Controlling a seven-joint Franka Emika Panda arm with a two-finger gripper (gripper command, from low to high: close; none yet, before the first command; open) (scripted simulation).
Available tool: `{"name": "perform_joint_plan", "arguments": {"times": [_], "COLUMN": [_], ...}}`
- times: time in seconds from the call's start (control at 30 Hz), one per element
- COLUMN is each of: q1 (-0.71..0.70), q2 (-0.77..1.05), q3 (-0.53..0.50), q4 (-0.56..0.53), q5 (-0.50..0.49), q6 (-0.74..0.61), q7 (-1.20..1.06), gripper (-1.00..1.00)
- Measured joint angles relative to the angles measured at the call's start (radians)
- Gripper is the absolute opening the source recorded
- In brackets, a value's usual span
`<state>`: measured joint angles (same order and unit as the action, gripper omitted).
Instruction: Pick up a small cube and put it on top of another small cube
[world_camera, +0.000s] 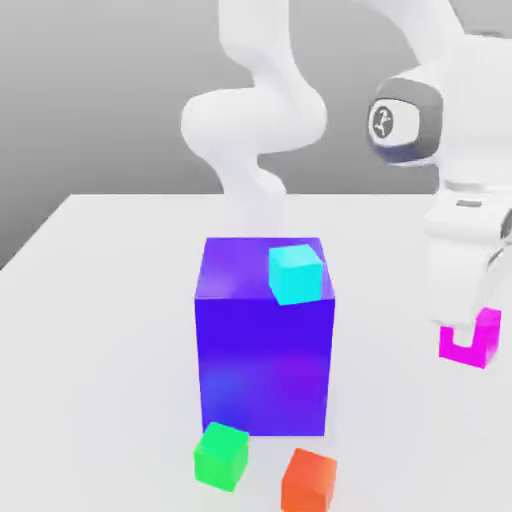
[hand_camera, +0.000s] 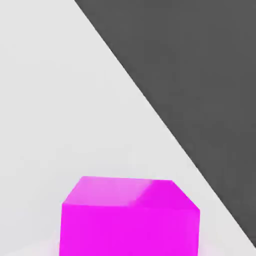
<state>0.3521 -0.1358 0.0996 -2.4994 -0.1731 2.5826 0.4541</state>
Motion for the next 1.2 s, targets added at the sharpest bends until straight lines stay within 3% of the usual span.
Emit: {"name": "perform_joint_plan", "arguments": {"times": [0.27, 0.4, 0.8, 1.2], "q1": [-0.116, -0.168, -0.291, -0.422], "q2": [-0.183, -0.162, 0.089, 0.31], "q3": [0.026, 0.024, -0.071, -0.125], "q4": [0.05, 0.081, 0.155, 0.176], "q5": [-0.216, -0.316, -0.491, -0.532], "q6": [-0.132, -0.211, -0.394, -0.403], "q7": [0.129, 0.085, -0.369, -0.977], "gripper": [-1.0, -1.0, -1.0, -1.0]}}
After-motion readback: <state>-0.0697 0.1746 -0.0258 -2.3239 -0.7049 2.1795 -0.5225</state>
